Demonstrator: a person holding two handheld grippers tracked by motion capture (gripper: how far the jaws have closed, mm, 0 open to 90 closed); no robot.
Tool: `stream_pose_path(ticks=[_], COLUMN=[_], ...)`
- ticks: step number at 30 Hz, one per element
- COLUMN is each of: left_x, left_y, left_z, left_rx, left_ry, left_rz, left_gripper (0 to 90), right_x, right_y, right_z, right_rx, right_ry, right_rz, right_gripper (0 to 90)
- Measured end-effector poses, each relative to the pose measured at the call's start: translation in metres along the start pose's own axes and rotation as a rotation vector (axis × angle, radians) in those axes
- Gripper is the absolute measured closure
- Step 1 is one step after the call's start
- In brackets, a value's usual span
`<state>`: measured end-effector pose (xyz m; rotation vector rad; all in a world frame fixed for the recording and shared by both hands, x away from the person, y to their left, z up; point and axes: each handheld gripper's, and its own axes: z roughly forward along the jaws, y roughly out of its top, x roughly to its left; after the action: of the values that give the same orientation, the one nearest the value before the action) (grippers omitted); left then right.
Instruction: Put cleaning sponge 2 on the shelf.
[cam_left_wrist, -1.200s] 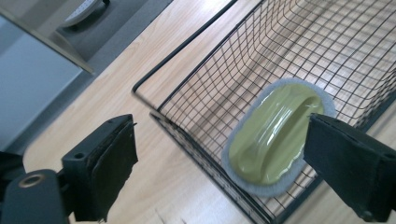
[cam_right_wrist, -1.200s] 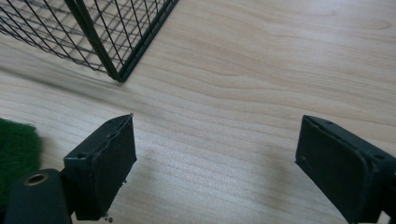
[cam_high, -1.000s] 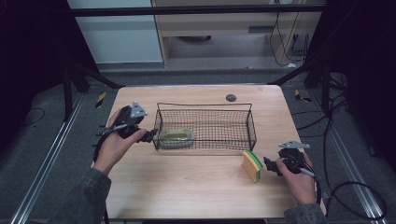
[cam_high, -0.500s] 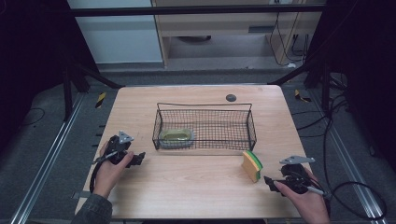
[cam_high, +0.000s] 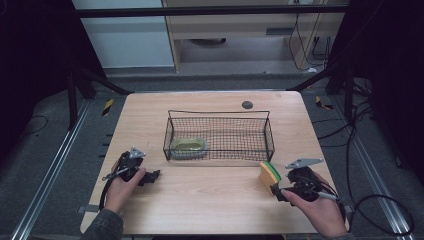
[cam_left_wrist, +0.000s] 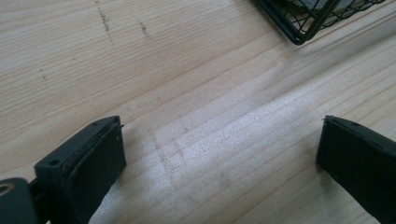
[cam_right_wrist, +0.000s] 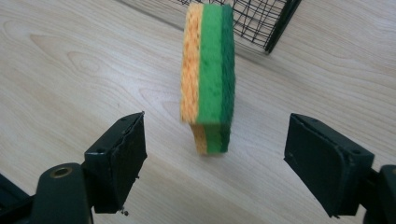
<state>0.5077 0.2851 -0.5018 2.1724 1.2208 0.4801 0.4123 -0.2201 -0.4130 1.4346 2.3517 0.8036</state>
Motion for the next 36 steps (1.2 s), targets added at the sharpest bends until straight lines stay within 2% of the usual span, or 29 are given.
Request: stream_pose_path(ticks=[2,3,4,5,7,8,9,14,20,22,29,32,33,36], left_x=[0.0,0.0,0.0,-0.001,0.0,0.0,0.0,0.0,0.0,0.0,0.0,0.001,0.001,0.001], left_y=[-0.001,-0.004,-0.004,-0.007,-0.008,-0.008,-0.008,-0.007,-0.007,-0.007,-0.006,-0.006,-0.006,-0.006], left_z=[0.0,0.001,0.001,0.001,0.001,0.001,0.001,0.002,0.002,0.003,0.003,0.003,0.004,0.004], left_rx=[-0.012,-0.037,-0.037,-0.066,-0.078,-0.078,-0.077,-0.081,-0.08,-0.08,-0.081,-0.077,-0.078,-0.077], left_ry=[0.002,0.003,0.003,0.003,0.002,0.002,0.002,0.006,0.004,0.003,0.004,0.004,0.004,0.004], left_rz=[-0.002,-0.005,-0.005,-0.008,-0.006,-0.006,-0.005,-0.009,-0.009,-0.009,-0.011,-0.007,-0.007,-0.007], left_gripper=[0.0,0.0,0.0,0.0,0.0,0.0,0.0,0.0,0.0,0.0,0.0,0.0,0.0,0.0], right_x=[0.001,0.004,0.004,0.006,0.008,0.008,0.009,0.011,0.009,0.009,0.009,0.006,0.004,0.001], right_y=[0.004,0.014,0.014,0.023,0.032,0.032,0.04,0.056,0.068,0.07,0.071,0.068,0.066,0.063], right_z=[0.002,0.005,0.005,0.008,0.009,0.009,0.01,0.012,0.019,0.022,0.039,0.05,0.055,0.06], right_rx=[0.009,0.023,0.023,0.04,0.058,0.058,0.082,0.13,0.187,0.206,0.263,0.293,0.314,0.335], right_ry=[0.002,-0.004,-0.004,-0.015,-0.024,-0.024,-0.039,-0.059,-0.08,-0.087,-0.056,-0.049,-0.045,-0.036], right_rz=[0.004,-0.002,-0.002,-0.011,-0.02,-0.02,-0.035,-0.035,-0.041,-0.051,-0.059,-0.053,-0.037,-0.028], right_gripper=[21.1,21.8,21.8,23.4,24.4,24.4,26.0,27.8,29.5,29.9,33.3,35.7,37.4,41.8])
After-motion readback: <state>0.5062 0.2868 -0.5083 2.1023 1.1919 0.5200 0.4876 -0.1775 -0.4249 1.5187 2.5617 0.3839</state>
